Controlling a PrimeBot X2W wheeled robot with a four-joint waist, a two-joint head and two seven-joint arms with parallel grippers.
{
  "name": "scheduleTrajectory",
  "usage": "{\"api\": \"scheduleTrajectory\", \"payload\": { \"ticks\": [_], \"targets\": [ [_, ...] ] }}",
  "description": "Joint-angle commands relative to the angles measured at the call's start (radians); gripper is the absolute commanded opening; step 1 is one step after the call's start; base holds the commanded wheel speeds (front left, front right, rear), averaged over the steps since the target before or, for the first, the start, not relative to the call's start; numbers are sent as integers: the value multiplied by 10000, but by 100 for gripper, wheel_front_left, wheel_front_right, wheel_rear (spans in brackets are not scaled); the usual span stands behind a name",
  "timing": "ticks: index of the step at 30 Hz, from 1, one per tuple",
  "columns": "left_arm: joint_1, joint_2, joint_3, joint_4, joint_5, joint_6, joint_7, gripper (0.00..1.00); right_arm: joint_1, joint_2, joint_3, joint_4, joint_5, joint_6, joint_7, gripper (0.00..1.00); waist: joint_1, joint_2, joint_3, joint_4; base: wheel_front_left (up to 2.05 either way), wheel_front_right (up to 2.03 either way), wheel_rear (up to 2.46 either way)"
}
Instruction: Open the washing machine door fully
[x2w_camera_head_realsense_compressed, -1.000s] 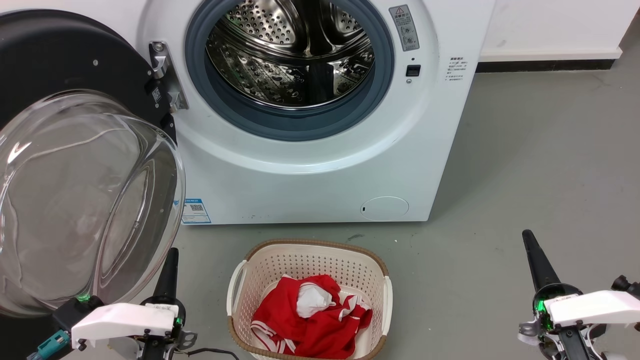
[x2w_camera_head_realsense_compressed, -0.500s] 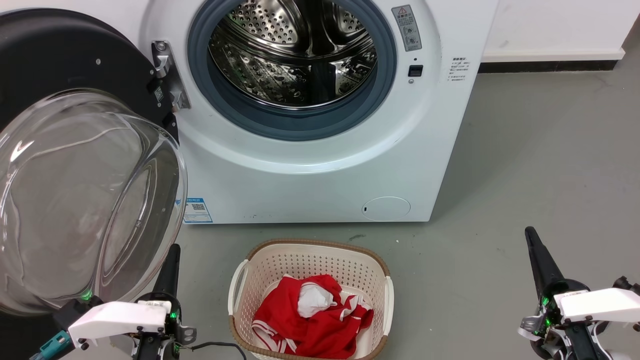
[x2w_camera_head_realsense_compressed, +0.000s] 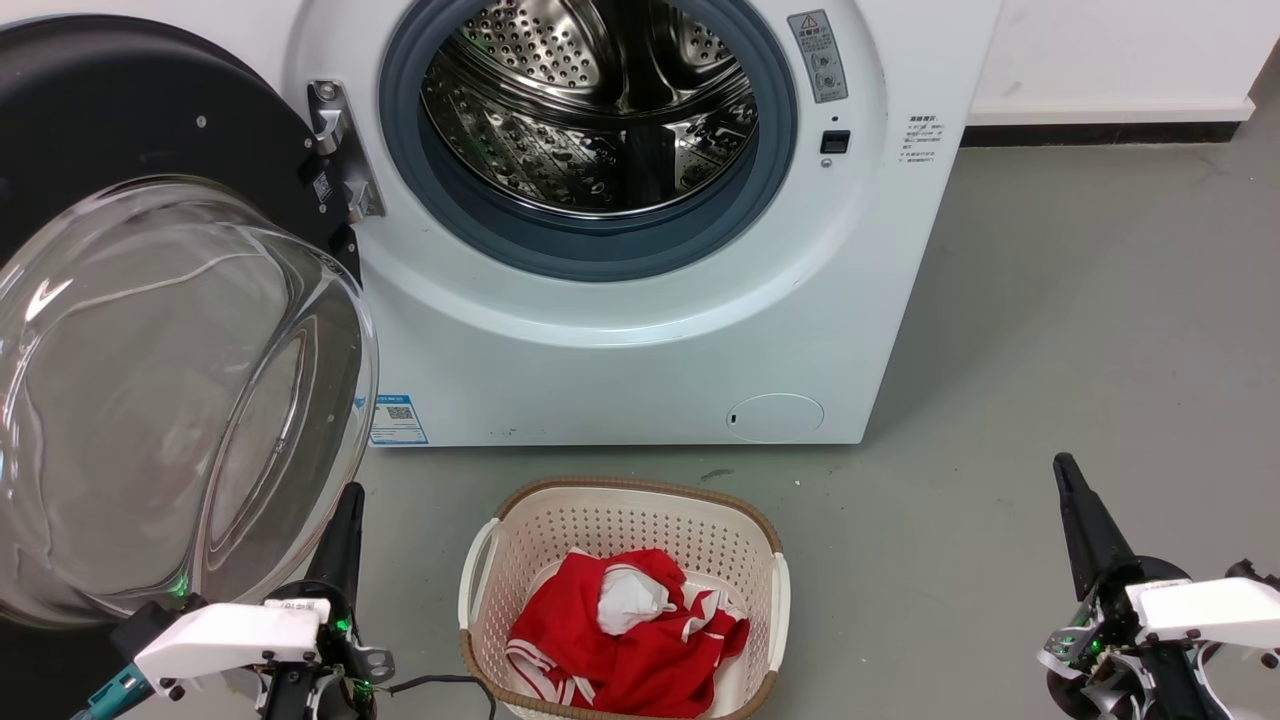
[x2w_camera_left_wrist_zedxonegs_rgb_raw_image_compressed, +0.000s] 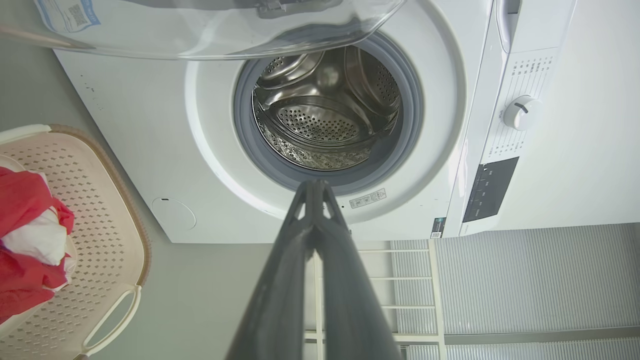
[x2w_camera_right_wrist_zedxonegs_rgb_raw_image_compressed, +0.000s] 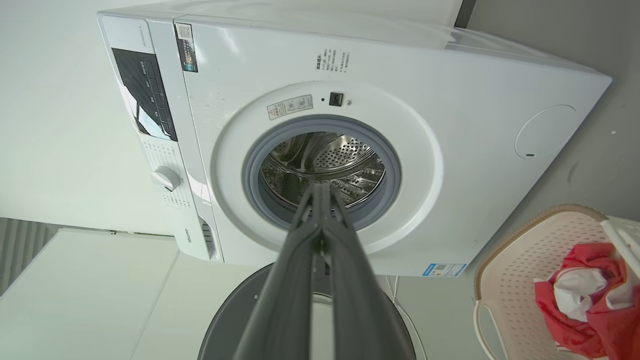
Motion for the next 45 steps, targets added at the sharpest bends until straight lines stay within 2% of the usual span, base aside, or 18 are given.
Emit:
{"api": "scheduleTrajectory", "payload": {
  "ticks": [1,15,45],
  "targets": [
    [-191,-3,44,27,-209,-72,71,0,-204,5,-36,21,222,1,63,0,-1,-1,0,5,0,0,0],
    [-246,-43,120,148,-1182,-200,323,0,-269,40,-149,198,1216,0,252,0,-1,-1,0,52,0,0,0],
    [-237,-40,112,140,-1141,-197,309,0,-280,116,-264,195,1045,0,335,0,-1,-1,0,52,0,0,0]
  ]
}}
